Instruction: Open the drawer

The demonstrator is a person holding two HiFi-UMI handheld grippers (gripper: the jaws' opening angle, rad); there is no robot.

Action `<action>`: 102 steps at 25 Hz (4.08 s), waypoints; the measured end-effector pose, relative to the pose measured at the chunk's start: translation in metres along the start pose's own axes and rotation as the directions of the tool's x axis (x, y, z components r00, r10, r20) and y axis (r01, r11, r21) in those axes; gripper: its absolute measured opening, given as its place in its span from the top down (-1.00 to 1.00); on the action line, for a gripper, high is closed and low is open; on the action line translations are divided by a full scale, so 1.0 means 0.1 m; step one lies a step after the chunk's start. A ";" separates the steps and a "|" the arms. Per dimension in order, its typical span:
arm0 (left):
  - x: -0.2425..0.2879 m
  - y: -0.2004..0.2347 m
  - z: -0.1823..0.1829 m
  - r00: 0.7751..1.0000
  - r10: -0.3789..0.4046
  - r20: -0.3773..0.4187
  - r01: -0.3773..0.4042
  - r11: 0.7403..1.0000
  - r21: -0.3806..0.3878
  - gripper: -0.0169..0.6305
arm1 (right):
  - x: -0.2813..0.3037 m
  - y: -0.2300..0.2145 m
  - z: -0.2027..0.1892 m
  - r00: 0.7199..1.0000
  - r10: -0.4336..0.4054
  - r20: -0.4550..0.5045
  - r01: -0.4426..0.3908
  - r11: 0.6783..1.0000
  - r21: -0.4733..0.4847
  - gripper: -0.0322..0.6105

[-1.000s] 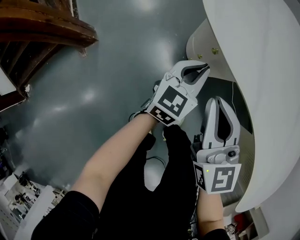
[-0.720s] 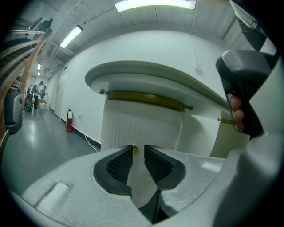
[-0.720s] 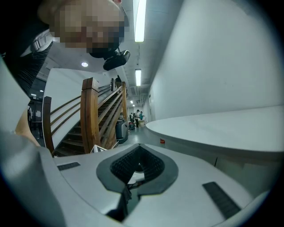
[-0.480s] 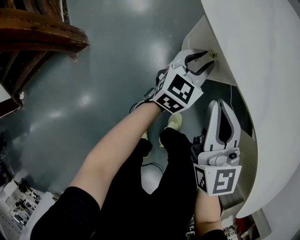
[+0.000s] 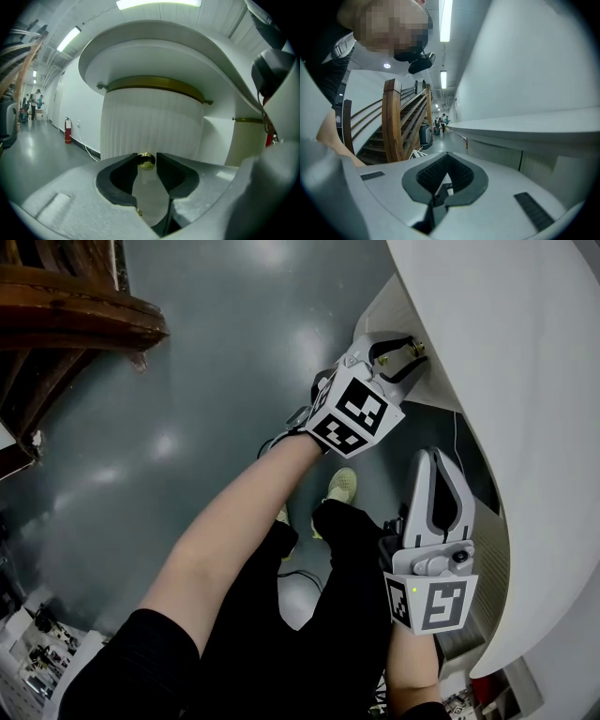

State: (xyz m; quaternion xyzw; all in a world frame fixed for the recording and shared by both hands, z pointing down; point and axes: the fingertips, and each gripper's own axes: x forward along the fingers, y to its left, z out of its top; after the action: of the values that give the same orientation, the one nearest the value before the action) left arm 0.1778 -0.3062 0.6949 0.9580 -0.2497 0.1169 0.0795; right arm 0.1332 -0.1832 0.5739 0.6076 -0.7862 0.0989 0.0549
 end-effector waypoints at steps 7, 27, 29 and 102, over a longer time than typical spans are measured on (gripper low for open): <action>0.03 0.02 0.00 1.000 -0.015 -0.003 0.015 1.000 0.019 0.60 | 0.03 0.00 -0.01 1.000 0.007 -0.017 -0.007 1.000 0.009 0.85; -0.67 0.04 -0.21 0.997 -0.001 -0.080 0.000 1.000 -0.010 0.61 | -0.05 0.42 0.09 0.996 0.043 -0.076 -0.038 0.997 0.070 0.85; -0.77 0.04 -0.24 0.996 0.002 -0.087 -0.003 1.000 -0.013 0.61 | -0.06 0.50 0.11 0.995 0.053 -0.079 -0.047 0.996 0.072 0.85; -3.57 -0.93 2.74 0.995 0.095 -0.034 -0.097 0.993 -0.071 0.92 | -1.07 1.61 2.59 0.982 0.188 -0.016 -0.188 0.982 -0.020 0.85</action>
State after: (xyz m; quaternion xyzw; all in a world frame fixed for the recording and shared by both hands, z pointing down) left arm -0.0282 -0.1201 0.3296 0.9394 -0.2982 0.1261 0.1123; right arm 0.0142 -0.1007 0.2853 0.5294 -0.8406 0.0992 0.0573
